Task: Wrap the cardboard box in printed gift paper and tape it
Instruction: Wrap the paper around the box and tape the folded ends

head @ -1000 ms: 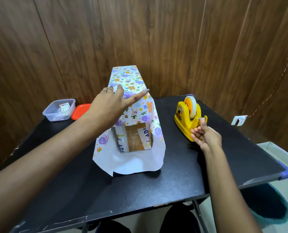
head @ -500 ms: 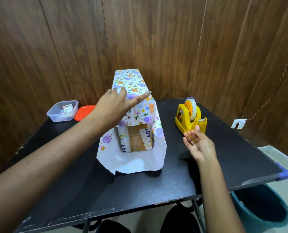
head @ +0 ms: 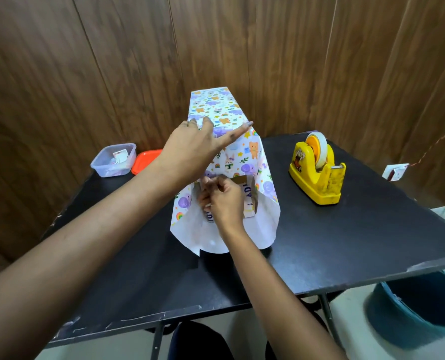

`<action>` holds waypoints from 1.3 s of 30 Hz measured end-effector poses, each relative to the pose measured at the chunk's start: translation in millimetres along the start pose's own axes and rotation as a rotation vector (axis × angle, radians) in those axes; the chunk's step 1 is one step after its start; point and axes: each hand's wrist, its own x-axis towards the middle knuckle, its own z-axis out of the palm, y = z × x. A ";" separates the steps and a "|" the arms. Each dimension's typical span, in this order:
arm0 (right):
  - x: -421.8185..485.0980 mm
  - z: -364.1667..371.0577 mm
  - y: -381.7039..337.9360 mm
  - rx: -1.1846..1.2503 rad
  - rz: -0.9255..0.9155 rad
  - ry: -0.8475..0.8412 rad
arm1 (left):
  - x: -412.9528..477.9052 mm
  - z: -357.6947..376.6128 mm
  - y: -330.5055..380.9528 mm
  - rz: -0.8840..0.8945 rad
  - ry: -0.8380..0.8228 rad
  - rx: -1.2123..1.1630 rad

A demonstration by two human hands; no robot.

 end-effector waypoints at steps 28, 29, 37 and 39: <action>8.9 -9.9 14.1 -0.390 0.074 0.164 | -1.1 4.0 -6.5 0.018 -0.016 -0.016; 7.3 -12.7 18.1 -0.365 0.090 0.155 | -1.0 2.7 -5.9 0.017 -0.020 -0.019; -11.8 -23.0 -18.6 -0.392 -0.003 -0.016 | 4.1 -0.2 -8.4 -0.032 -0.076 -0.085; -17.0 -28.0 -49.0 -0.389 -0.040 -0.071 | 8.5 -3.5 -7.4 -0.076 -0.094 -0.137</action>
